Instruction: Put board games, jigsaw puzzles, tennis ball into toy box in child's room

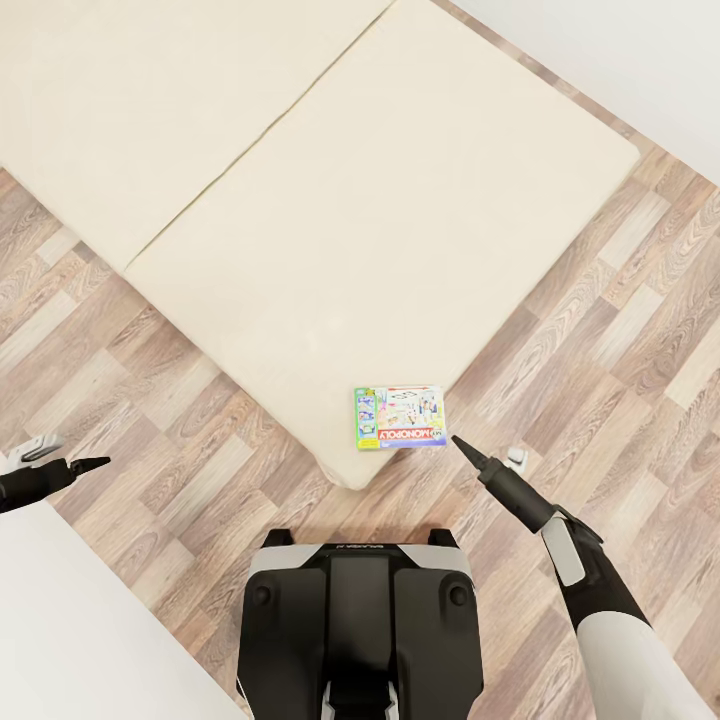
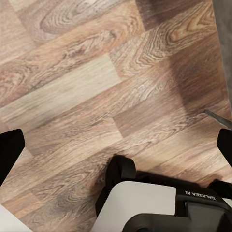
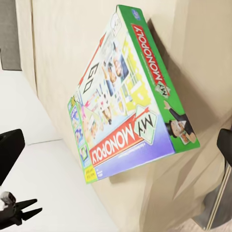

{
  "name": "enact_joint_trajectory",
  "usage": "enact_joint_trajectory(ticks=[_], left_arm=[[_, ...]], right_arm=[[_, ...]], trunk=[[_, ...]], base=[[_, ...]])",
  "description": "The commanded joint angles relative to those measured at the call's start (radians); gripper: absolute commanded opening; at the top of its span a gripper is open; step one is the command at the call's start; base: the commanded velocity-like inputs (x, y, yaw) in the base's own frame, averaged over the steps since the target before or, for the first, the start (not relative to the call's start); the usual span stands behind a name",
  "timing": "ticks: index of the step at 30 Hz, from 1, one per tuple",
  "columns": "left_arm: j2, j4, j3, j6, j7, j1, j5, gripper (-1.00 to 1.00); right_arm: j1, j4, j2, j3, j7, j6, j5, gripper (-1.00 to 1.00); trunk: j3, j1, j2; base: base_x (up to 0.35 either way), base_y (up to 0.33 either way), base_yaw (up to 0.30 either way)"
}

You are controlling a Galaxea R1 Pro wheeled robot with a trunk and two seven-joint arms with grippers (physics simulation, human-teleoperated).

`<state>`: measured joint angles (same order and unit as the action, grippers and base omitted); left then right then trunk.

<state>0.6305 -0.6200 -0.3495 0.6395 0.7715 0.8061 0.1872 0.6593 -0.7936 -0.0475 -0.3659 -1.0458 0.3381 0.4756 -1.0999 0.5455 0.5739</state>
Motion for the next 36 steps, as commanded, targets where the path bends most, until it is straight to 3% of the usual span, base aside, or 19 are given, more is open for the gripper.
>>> enact_joint_trajectory(ticks=[1, 36], left_arm=[[0.000, 0.000, -0.002, 0.006, 0.002, 0.000, 0.003, 1.00], [0.000, 0.000, -0.003, 0.006, 0.003, 0.001, 0.003, 1.00]], right_arm=[[0.000, 0.000, 0.000, -0.001, -0.004, 0.010, 0.006, 1.00], [0.000, 0.002, 0.000, -0.001, -0.015, 0.013, 0.006, 1.00]], trunk=[[-0.002, 0.000, 0.001], [-0.057, 0.000, 0.001]], base=[[0.000, 0.000, 0.000], [0.000, 0.000, 0.000]])
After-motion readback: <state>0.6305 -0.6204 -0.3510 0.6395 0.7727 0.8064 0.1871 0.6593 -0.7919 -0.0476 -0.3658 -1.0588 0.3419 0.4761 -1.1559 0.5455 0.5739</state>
